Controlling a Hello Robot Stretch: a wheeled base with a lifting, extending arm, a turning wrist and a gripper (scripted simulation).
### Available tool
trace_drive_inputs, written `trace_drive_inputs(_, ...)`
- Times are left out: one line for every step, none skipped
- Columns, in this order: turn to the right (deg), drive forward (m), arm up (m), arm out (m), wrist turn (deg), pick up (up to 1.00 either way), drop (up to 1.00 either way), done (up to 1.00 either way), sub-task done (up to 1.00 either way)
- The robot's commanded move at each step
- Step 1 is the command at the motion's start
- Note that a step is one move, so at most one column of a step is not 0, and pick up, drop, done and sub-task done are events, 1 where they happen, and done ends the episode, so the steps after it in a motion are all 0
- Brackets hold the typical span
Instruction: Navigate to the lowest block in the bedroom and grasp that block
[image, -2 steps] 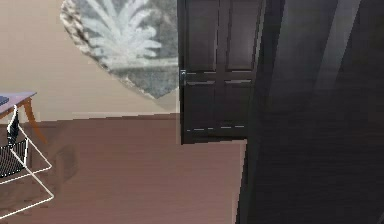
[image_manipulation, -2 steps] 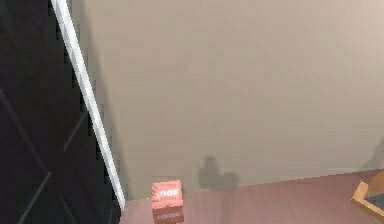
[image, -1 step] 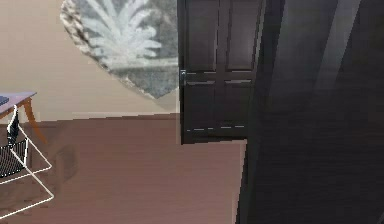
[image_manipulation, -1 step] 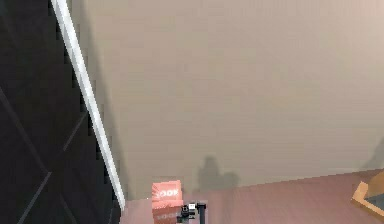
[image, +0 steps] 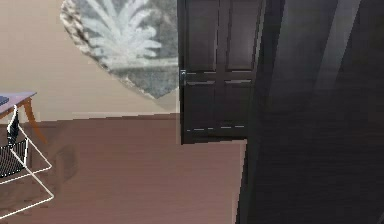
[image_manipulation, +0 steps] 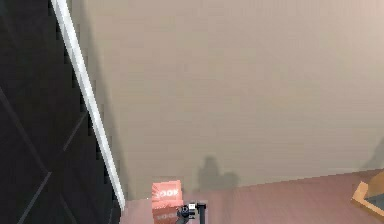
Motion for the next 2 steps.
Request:
trace_drive_inputs(0.0,0.0,0.0,0.0,45.0,0.0,0.0,0.0,0.0)
trace_drive_inputs(0.0,0.0,0.0,0.0,42.0,0.0,0.0,0.0,0.0)
